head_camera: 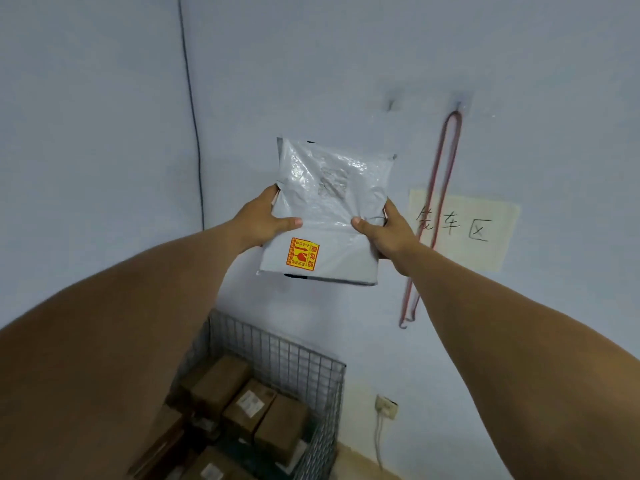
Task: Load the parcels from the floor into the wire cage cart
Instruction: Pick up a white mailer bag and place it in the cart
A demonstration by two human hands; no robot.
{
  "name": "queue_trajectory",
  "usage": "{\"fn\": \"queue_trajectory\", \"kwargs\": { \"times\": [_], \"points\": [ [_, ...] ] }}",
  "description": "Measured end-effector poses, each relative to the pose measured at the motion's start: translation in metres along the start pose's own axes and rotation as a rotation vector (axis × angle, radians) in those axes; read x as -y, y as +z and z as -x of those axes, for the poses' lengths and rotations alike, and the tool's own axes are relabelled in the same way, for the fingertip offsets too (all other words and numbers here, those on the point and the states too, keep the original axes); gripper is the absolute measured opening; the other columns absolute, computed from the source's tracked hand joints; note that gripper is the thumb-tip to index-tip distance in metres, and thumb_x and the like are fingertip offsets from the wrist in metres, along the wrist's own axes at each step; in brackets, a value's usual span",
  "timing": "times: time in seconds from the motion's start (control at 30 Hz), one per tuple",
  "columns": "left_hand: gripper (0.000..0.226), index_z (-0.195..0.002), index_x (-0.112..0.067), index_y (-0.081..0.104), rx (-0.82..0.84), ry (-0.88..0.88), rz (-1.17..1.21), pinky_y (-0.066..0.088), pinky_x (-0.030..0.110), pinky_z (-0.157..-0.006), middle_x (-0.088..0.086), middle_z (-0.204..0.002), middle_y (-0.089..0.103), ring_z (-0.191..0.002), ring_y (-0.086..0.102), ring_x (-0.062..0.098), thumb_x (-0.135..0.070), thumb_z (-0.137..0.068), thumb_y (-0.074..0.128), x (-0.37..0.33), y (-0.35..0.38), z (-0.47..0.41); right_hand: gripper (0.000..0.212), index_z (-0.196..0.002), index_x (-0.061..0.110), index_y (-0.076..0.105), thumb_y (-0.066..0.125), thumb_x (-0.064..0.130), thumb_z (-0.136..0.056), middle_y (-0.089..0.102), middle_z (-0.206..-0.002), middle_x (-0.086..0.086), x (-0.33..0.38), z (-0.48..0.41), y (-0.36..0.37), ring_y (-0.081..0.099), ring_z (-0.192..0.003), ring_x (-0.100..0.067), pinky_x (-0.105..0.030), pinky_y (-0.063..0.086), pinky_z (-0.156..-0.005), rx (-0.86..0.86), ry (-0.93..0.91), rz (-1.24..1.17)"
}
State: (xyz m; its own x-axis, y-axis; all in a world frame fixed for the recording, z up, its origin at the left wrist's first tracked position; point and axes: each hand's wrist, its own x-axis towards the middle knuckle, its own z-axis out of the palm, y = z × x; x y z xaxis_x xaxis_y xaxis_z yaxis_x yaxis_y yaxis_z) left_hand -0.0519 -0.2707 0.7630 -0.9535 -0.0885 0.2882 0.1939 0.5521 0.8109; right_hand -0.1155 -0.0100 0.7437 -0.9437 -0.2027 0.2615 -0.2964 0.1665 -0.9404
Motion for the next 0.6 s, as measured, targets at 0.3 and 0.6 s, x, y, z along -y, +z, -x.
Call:
{"fn": "queue_trajectory", "kwargs": {
  "times": [0.3, 0.6],
  "points": [
    [0.087, -0.153, -0.032, 0.036, 0.043, -0.295, -0.094, 0.051, 0.05, -0.105, 0.001, -0.138, 0.063, -0.121, 0.062, 0.027, -0.044, -0.082, 0.084, 0.244, -0.006, -0.046, 0.072, -0.147, 0.038, 0.042, 0.081, 0.042, -0.086, 0.067, -0.124, 0.002, -0.188, -0.077, 0.175, 0.071, -0.104, -0.024, -0.046, 0.063, -0.079, 0.174, 0.283, -0.027],
    [0.082, -0.152, -0.027, 0.037, 0.279, -0.548, 0.035, 0.048, 0.04, -0.103, -0.008, -0.139, 0.055, -0.123, 0.056, 0.019, -0.038, -0.085, 0.083, 0.505, 0.085, -0.042, 0.071, -0.145, 0.028, 0.046, 0.082, 0.042, -0.085, 0.064, -0.131, 0.001, -0.431, -0.066, 0.288, 0.066, -0.114, -0.026, -0.054, 0.057, -0.097, 0.175, 0.618, 0.009]
  ]
}}
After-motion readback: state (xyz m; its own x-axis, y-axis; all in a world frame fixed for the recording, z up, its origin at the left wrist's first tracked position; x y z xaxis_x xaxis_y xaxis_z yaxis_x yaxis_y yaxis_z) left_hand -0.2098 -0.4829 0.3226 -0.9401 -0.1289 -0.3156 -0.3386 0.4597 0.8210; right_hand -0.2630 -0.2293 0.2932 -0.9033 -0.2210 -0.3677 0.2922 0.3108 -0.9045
